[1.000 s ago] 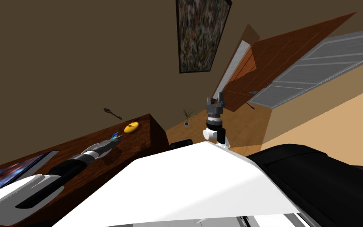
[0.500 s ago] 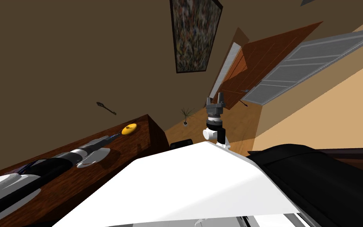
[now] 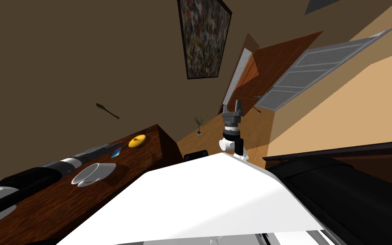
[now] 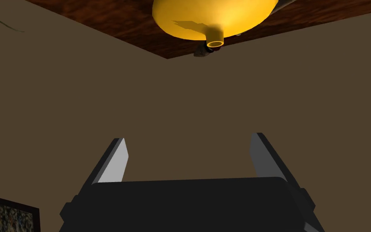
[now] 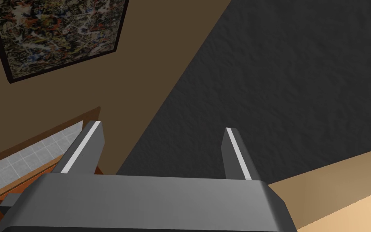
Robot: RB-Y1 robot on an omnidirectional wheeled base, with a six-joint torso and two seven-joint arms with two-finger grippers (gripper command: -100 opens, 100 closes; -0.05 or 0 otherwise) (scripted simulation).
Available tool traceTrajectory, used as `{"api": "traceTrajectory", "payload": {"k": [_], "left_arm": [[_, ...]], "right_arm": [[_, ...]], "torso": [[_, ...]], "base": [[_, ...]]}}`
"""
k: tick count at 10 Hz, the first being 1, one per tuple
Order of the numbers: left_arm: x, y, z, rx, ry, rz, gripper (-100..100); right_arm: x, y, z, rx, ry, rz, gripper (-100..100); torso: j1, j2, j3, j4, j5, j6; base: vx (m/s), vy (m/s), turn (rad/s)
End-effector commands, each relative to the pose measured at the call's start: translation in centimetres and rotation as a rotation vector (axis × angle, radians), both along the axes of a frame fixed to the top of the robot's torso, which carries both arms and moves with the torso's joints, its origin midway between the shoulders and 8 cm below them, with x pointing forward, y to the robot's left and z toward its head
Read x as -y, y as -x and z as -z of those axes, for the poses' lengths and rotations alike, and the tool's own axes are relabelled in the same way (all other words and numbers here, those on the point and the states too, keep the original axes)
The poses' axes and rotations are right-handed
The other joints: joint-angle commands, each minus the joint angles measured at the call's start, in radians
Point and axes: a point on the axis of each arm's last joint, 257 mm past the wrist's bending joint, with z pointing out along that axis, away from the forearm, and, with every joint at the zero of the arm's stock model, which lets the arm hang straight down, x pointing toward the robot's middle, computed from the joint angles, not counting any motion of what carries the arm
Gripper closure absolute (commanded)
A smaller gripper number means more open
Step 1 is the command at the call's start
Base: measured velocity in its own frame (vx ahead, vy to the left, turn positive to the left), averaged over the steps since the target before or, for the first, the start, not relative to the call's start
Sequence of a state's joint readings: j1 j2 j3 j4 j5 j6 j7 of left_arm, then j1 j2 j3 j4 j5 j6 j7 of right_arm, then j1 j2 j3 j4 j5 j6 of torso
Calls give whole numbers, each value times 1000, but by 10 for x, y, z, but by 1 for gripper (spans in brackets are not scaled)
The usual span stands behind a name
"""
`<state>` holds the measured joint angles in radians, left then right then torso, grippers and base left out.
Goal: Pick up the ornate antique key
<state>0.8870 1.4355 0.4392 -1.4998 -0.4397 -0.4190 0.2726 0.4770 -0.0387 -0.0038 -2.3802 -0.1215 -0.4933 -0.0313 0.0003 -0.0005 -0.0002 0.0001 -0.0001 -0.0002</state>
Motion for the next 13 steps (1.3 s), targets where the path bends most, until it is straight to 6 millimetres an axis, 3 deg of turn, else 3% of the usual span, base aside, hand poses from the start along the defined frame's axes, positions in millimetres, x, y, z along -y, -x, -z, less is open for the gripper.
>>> {"api": "traceTrajectory", "payload": {"k": [1, 10, 11, 12, 13], "left_arm": [[-7, -4, -10, -2, -1, -8, -100], [-35, -43, -84, 10, 0, -47, -100], [-34, -40, -79, 8, -3, -44, -100], [-34, -41, -80, 9, -1, -45, 0], [-42, -31, -71, 11, -1, -65, -100]], "right_arm": [[0, 0, 0, 0, 0, 0, 0], [0, 0, 0, 0, 0, 0, 0], [0, 0, 0, 0, 0, 0, 0], [0, 0, 0, 0, 0, 0, 0], [0, 0, 0, 0, 0, 0, 0]], "torso": [[0, 0, 0, 0, 0, 0], [-1, 0, 0, 0, 0, 0], [-1, 0, 0, 0, 0, 0], [-1, -1, 0, 0, 0, -1], [-1, -1, -1, 0, 0, -1]], "base": [[-32, 20, -105], [-38, 20, -117], [-18, 10, -25], [0, 0, 0], [68, 8, -134]]}}
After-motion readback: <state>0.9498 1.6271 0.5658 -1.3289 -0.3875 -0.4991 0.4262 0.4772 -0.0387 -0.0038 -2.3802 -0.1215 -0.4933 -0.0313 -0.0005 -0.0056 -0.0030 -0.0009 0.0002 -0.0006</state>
